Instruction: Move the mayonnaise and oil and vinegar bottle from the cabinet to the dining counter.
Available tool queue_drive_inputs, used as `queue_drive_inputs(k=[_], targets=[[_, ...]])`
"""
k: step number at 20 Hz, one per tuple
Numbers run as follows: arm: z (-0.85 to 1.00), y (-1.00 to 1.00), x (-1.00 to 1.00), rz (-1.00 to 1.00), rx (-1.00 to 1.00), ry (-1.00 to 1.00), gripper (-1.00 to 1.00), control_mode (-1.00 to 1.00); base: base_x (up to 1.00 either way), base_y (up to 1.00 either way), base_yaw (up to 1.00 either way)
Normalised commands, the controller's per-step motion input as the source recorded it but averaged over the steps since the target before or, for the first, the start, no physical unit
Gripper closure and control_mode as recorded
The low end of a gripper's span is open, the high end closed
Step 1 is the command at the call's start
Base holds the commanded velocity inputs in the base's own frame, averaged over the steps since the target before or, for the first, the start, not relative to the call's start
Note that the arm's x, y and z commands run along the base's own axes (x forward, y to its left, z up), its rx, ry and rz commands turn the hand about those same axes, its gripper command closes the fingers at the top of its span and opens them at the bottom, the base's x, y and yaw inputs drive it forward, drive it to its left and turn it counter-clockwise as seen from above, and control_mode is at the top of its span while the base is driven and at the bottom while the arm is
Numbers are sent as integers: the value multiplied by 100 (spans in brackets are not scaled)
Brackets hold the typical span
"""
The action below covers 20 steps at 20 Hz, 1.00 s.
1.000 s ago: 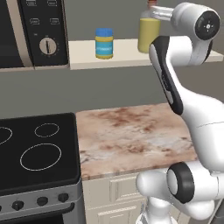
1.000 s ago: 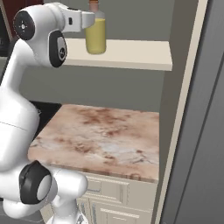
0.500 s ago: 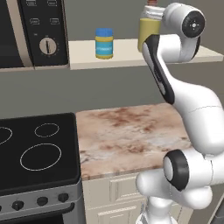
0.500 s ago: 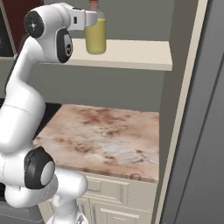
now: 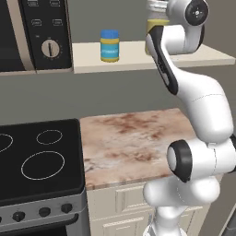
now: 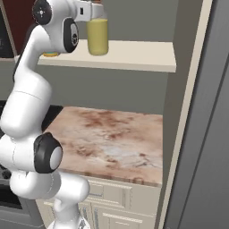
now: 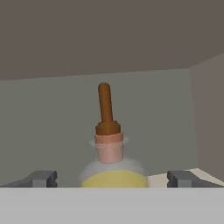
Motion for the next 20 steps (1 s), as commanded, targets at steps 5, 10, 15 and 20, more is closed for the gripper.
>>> queue_drive_inputs(k=[5,10,15,20], targets=[[14,-7,46,0,0,14,-100,-100,0,0,0],[16,-12,48,0,0,13,-100,-100,0,0,0],[1,-5,20,0,0,2,-100,-100,0,0,0],[-4,-1,10,0,0,0,-100,-100,0,0,0]])
